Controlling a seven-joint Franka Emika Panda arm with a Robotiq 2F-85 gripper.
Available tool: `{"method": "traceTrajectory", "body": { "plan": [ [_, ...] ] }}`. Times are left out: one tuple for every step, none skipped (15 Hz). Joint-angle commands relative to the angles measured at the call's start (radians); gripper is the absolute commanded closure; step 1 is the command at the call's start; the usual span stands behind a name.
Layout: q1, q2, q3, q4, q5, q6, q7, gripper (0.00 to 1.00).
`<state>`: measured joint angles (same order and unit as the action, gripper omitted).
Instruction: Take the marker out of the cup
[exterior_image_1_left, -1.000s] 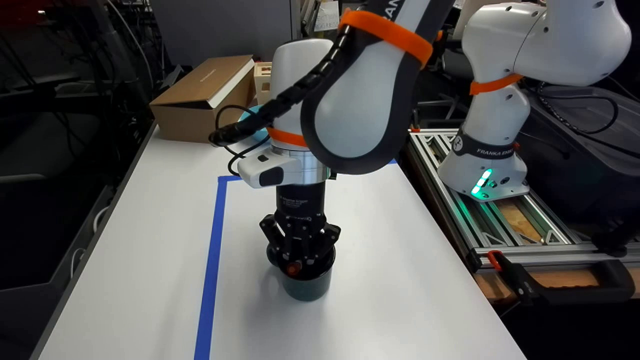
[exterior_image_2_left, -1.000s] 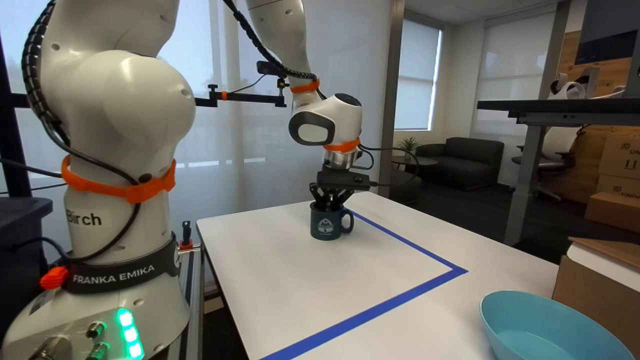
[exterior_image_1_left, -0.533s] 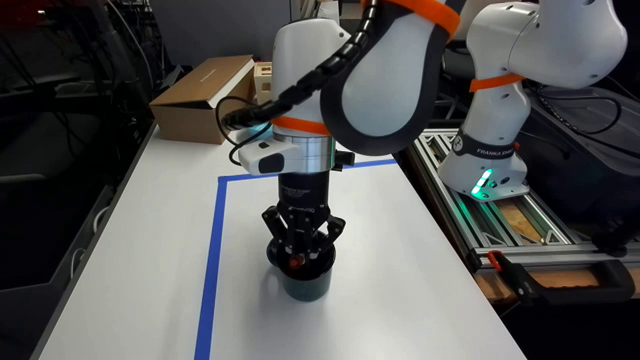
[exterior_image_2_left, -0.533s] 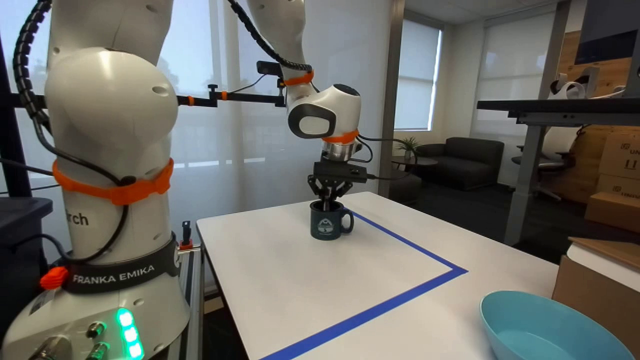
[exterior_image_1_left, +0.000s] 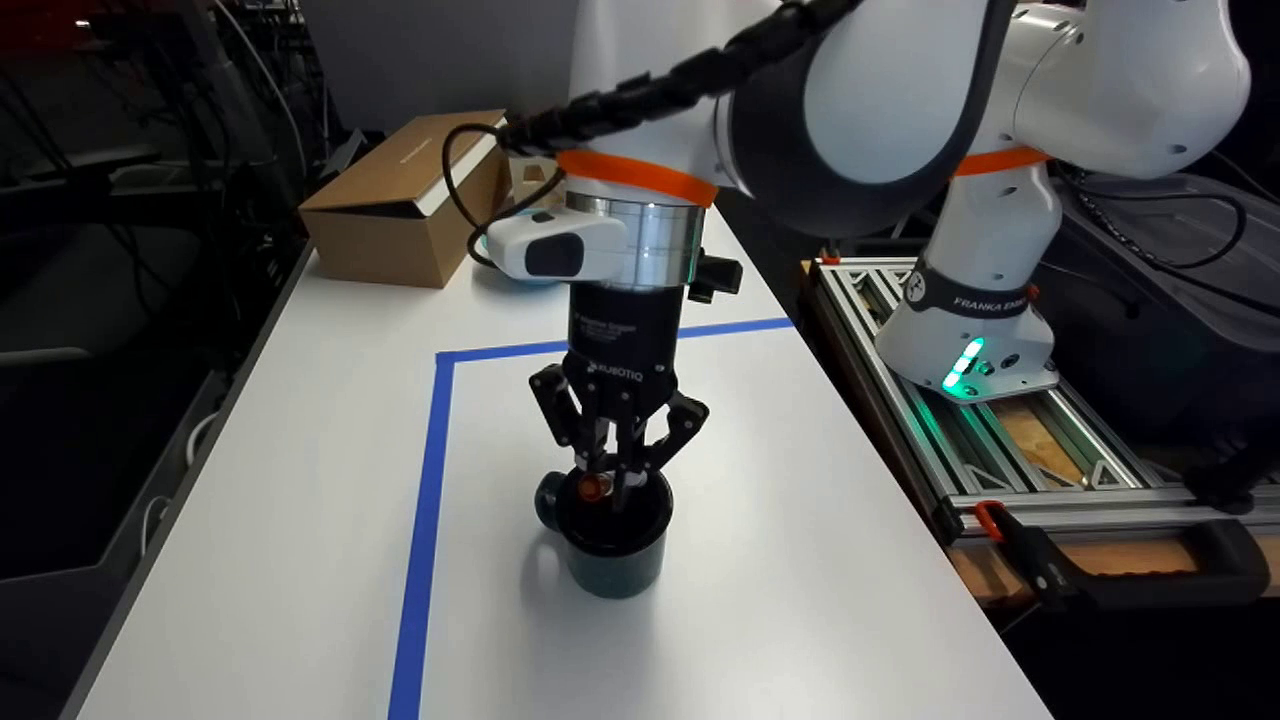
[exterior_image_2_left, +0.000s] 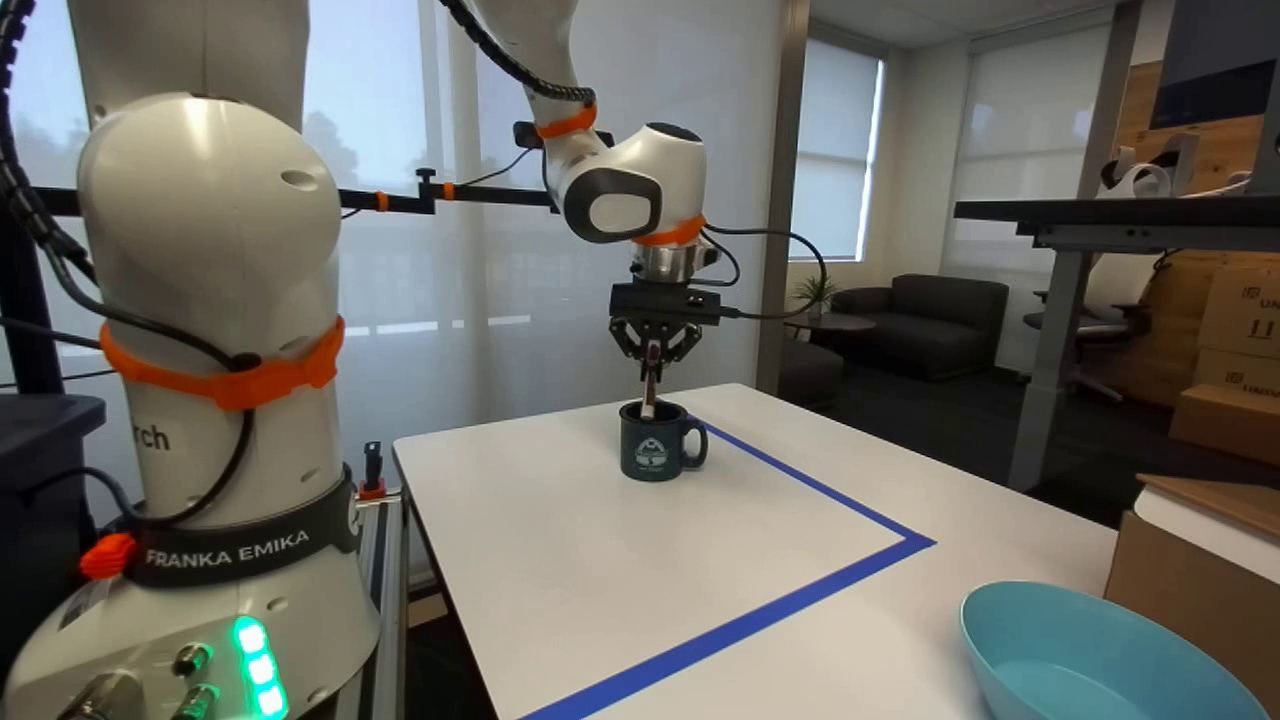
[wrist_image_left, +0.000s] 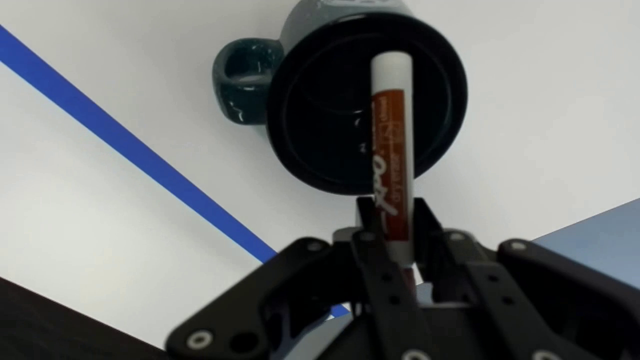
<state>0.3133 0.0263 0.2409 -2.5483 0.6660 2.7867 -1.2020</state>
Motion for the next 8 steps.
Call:
{"method": "traceTrajectory", "body": {
  "plan": [
    [-0.020, -0.104, 0.011, -0.058, -0.108, -0.015, 0.150, 0.95],
    [-0.023, -0.123, 0.005, -0.073, -0.139, -0.011, 0.198, 0.95],
    [-0.029, -0.140, -0.001, -0.091, -0.197, -0.005, 0.269, 0.95],
    [-0.037, -0.156, -0.009, -0.106, -0.229, -0.009, 0.316, 0.95],
    [-0.042, -0.169, -0.018, -0.118, -0.253, -0.016, 0.355, 0.95],
    [-0.049, -0.179, -0.028, -0.132, -0.283, -0.017, 0.398, 0.95],
    [-0.058, -0.184, -0.037, -0.145, -0.316, -0.016, 0.445, 0.95],
    [-0.065, -0.188, -0.049, -0.156, -0.336, -0.015, 0.478, 0.95]
  ]
}}
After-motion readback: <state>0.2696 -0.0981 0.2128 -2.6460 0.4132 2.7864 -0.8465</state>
